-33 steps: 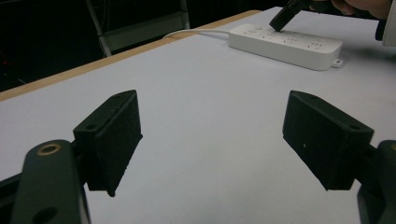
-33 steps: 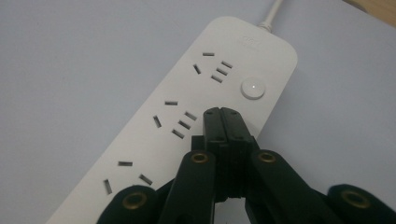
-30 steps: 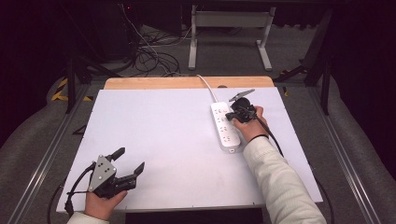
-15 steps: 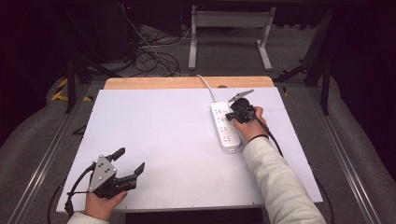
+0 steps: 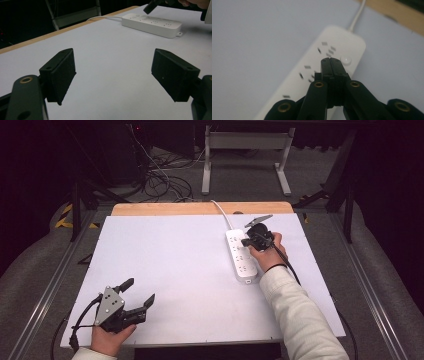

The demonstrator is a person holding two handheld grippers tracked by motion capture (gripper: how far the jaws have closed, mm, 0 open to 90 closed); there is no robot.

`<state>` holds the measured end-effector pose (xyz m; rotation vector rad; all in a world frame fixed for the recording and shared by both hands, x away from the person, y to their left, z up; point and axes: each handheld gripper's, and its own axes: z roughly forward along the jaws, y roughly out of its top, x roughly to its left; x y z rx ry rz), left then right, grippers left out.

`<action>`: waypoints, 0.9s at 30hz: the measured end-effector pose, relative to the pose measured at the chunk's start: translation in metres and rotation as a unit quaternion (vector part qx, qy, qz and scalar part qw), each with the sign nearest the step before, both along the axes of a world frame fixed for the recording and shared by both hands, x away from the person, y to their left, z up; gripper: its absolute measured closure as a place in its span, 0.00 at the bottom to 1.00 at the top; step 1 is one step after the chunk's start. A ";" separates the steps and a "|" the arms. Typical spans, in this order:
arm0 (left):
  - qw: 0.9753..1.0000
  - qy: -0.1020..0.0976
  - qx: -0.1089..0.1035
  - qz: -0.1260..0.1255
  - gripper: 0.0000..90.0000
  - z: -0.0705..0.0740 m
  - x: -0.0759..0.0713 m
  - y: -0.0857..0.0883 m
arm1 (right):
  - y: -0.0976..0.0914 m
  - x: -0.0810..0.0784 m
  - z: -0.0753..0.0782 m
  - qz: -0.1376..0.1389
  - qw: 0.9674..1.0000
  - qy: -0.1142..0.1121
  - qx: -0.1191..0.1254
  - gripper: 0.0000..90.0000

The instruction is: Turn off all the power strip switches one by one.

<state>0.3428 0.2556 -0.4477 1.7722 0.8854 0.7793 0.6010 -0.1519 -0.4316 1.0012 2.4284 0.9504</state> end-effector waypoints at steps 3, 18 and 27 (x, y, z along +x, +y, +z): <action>1.000 0.001 -0.001 0.001 0.22 0.000 0.001 0.000 | -0.002 -0.003 0.017 0.003 0.998 -0.024 0.052 1.00; 1.000 0.001 -0.001 0.001 0.22 0.000 0.001 0.000 | -0.009 0.003 0.021 0.005 0.999 -0.028 0.042 1.00; 1.000 0.003 0.001 0.001 0.22 -0.001 0.002 0.000 | -0.011 0.020 0.004 -0.015 0.999 -0.024 0.034 1.00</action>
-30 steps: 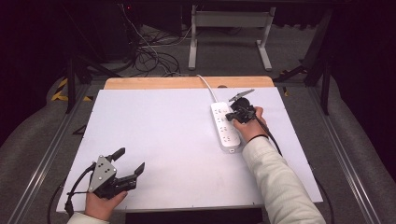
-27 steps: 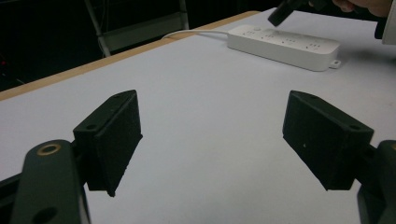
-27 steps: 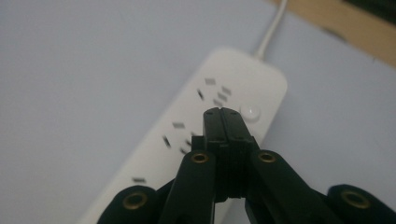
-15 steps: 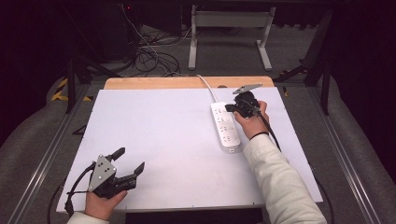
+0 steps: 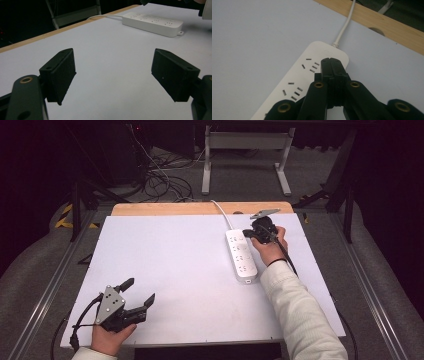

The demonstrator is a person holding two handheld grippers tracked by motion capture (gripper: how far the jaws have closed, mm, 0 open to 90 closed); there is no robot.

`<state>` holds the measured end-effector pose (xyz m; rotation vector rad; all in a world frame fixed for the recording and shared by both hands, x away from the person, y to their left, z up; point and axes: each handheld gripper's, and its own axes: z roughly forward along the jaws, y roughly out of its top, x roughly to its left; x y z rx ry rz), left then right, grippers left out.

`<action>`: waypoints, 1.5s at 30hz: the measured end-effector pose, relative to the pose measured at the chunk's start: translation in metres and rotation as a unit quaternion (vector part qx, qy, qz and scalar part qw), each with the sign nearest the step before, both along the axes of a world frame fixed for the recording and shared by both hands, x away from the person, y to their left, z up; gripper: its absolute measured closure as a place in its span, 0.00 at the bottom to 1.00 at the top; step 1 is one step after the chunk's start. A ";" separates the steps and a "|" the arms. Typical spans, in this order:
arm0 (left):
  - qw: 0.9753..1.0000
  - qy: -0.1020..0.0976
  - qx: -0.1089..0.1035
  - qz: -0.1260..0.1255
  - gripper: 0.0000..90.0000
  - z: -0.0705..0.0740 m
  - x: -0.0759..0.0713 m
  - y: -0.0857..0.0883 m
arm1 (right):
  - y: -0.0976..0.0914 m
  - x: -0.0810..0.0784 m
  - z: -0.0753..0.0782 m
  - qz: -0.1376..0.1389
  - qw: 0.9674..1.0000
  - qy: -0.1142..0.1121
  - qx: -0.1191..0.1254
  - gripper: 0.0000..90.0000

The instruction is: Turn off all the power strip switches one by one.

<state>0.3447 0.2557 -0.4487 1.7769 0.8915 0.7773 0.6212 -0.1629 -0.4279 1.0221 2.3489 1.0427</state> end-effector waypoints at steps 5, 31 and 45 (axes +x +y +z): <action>1.000 0.000 0.001 0.000 0.22 0.000 0.000 0.001 | -0.001 0.009 -0.010 -0.004 1.000 0.006 0.005 1.00; 1.000 0.002 0.000 0.001 0.22 -0.001 0.001 0.000 | 0.008 0.016 -0.026 0.000 1.000 0.018 0.002 1.00; 1.000 0.002 -0.001 0.002 0.22 -0.001 0.001 0.000 | 0.009 0.016 -0.027 -0.003 1.000 0.018 -0.002 1.00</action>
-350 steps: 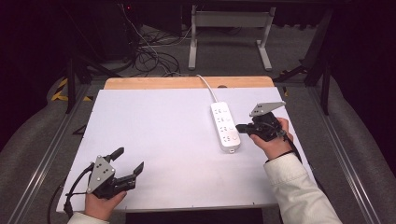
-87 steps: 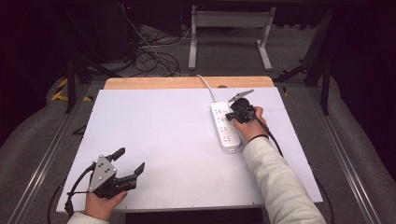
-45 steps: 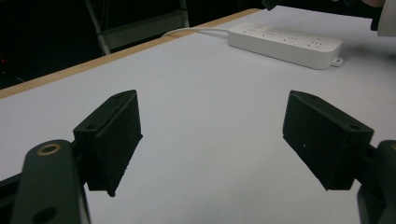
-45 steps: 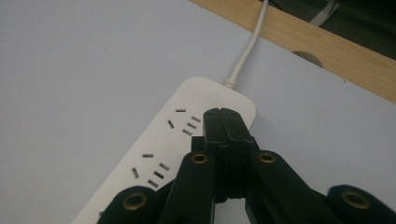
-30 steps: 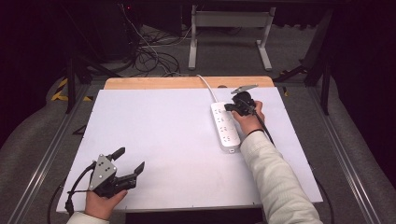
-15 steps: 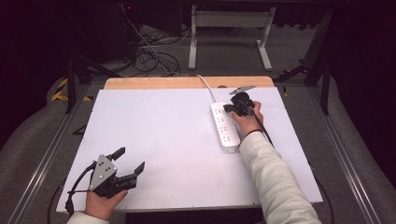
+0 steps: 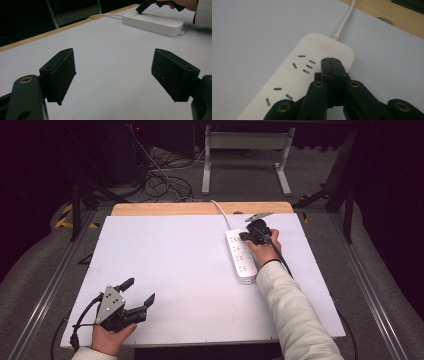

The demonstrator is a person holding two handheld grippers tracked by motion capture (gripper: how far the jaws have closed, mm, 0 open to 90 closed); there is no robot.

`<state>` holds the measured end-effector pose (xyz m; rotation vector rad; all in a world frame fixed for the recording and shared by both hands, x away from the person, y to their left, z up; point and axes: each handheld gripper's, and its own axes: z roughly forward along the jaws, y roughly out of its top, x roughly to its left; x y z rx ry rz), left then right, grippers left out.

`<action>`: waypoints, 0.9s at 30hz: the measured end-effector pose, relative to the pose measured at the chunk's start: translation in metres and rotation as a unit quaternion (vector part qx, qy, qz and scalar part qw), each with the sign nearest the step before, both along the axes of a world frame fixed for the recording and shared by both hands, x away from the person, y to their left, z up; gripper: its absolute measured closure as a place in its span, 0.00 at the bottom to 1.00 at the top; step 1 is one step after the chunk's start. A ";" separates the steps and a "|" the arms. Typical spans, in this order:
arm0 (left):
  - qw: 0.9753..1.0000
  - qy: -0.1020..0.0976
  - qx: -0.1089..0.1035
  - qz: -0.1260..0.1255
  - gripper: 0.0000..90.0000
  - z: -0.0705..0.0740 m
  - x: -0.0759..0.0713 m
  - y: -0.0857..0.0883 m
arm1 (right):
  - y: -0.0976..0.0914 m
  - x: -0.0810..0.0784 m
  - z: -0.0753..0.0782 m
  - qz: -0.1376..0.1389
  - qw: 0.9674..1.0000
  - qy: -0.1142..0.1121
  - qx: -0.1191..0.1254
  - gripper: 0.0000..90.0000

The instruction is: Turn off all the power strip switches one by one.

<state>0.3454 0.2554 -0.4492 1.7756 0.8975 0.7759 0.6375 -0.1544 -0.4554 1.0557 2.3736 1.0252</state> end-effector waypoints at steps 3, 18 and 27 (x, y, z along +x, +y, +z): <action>1.000 0.001 0.002 -0.001 0.22 0.000 0.000 0.000 | 0.001 -0.001 0.000 -0.002 1.000 -0.002 -0.002 1.00; 1.000 -0.002 0.002 -0.003 0.22 0.000 -0.001 0.001 | 0.007 -0.002 -0.001 -0.001 1.000 -0.009 -0.007 1.00; 1.000 -0.001 0.004 -0.005 0.22 0.000 0.000 0.000 | 0.006 -0.002 -0.002 -0.007 1.000 -0.007 -0.009 1.00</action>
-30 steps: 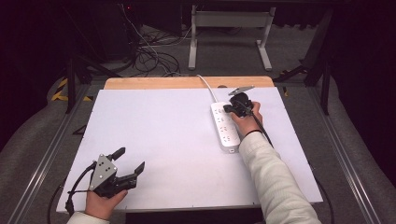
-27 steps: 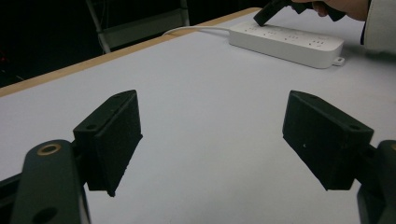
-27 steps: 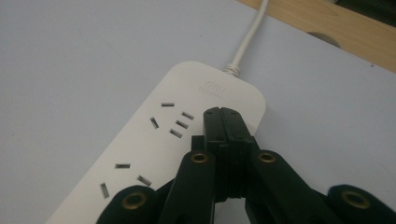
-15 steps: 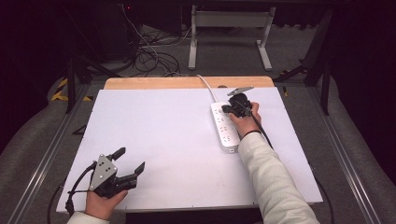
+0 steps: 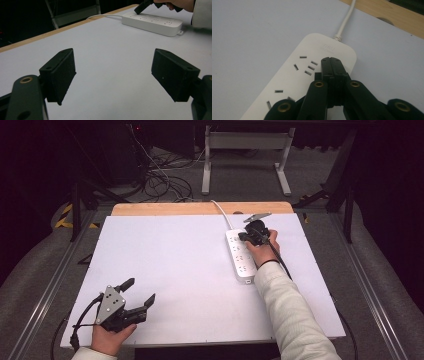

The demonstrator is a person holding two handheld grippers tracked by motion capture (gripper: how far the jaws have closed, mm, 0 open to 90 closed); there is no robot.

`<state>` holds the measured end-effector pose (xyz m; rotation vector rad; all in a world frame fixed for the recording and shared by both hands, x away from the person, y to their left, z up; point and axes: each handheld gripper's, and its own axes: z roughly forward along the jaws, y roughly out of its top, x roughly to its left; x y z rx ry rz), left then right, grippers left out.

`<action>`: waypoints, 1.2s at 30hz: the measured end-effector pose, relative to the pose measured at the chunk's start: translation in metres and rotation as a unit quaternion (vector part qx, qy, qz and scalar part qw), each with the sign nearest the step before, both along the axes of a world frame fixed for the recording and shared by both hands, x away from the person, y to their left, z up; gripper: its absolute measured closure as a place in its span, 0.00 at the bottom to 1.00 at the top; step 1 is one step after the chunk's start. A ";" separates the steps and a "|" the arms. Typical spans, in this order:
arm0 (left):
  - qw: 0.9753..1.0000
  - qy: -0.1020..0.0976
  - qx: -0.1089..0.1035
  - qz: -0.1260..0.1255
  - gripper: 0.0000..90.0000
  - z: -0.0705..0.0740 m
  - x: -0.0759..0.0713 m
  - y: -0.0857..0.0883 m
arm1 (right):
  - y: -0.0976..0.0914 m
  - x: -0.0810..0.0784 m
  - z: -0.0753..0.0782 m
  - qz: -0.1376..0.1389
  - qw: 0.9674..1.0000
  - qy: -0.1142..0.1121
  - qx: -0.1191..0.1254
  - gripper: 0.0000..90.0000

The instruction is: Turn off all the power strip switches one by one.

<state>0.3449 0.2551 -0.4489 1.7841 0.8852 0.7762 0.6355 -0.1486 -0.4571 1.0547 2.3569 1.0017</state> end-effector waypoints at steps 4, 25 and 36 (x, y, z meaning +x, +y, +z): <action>1.000 0.001 -0.002 0.001 0.22 0.000 -0.001 0.000 | -0.001 0.001 0.000 -0.004 1.000 0.003 0.008 1.00; 1.000 0.000 -0.007 0.005 0.22 0.000 0.000 0.000 | -0.017 -0.054 0.065 0.039 0.996 -0.051 0.057 0.85; 1.000 -0.001 -0.005 0.005 0.22 0.001 0.000 0.001 | -0.032 -0.086 0.083 0.059 0.993 -0.063 0.084 0.69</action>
